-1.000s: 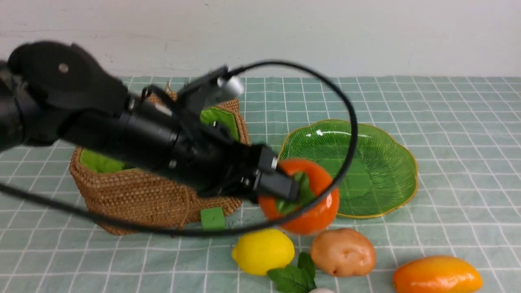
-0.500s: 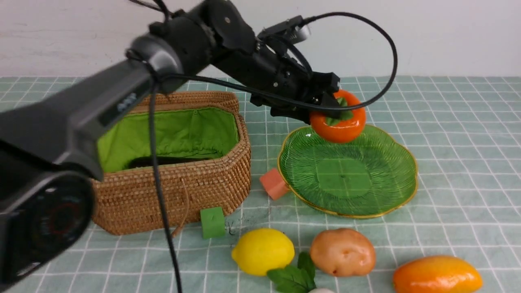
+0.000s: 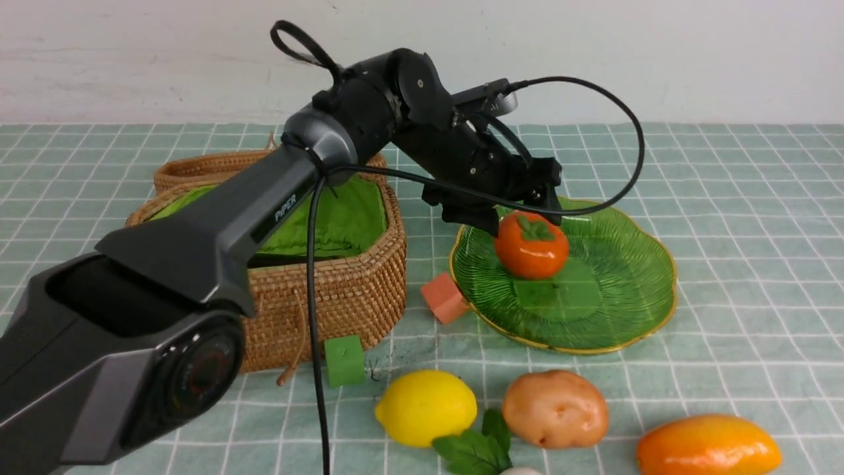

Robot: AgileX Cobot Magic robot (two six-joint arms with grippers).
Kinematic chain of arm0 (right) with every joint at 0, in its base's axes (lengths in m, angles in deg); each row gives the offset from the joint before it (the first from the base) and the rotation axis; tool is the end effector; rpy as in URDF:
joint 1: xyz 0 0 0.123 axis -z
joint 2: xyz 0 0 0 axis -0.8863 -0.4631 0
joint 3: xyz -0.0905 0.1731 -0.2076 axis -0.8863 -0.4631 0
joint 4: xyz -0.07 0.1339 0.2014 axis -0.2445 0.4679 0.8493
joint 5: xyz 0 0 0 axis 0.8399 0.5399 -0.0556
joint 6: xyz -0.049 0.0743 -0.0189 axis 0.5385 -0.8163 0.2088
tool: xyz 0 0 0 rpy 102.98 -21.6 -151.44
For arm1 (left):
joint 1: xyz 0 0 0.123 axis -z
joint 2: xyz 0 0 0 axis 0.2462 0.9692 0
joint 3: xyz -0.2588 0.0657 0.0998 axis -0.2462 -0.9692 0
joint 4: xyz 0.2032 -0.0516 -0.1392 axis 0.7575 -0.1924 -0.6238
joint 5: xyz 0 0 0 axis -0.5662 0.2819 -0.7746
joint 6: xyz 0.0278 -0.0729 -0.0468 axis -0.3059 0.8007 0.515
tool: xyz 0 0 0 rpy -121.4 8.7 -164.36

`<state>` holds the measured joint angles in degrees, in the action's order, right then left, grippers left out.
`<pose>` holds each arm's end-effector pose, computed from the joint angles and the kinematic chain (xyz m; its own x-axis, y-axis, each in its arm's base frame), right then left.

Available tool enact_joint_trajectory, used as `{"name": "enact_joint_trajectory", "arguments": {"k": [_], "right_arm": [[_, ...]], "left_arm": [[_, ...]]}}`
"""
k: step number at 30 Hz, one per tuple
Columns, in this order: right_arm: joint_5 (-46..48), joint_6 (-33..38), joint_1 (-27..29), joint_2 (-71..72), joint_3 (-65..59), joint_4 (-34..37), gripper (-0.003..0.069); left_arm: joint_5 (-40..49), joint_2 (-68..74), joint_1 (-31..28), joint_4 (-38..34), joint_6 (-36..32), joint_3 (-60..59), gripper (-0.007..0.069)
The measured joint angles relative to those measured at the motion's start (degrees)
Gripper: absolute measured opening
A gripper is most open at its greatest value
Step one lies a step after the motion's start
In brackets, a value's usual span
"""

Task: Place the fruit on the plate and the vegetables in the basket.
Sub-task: Grab a tomato with your left arm and place it on the plate on the right, then grab a lemon with your left arm and place it on the plate on the right

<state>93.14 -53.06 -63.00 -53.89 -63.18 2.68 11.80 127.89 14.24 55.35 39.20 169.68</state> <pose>0.0517 0.0058 0.1735 -0.2887 -0.1768 -0.9409 -0.1183 0.9819 -0.1481 0.4627 -0.2905 0.2434 -0.8558 0.1175 -0.5038 0.3933 0.7805 -0.4860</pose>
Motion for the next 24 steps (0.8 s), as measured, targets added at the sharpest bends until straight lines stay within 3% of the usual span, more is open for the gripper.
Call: {"name": "enact_joint_trajectory", "arguments": {"k": [8, 12, 18, 24], "right_arm": [[0.0, 0.0, 0.0, 0.0, 0.0, 0.0, 0.0241], [0.0, 0.0, 0.0, 0.0, 0.0, 0.0, 0.0241], [0.0, 0.0, 0.0, 0.0, 0.0, 0.0, 0.0241], [0.0, -0.1, 0.0, 0.0, 0.0, 0.0, 0.0241]], "left_arm": [[11.3, -11.7, -0.1, 8.6, -7.8, 0.0, 0.0594], [13.8, -23.8, -0.2, 9.3, -17.8, -5.9, 0.0555], [13.8, -40.2, 0.1, 16.1, -25.3, -34.0, 0.0549], [4.1, -44.4, 0.8, 18.5, -37.9, -58.0, 0.0549]]}}
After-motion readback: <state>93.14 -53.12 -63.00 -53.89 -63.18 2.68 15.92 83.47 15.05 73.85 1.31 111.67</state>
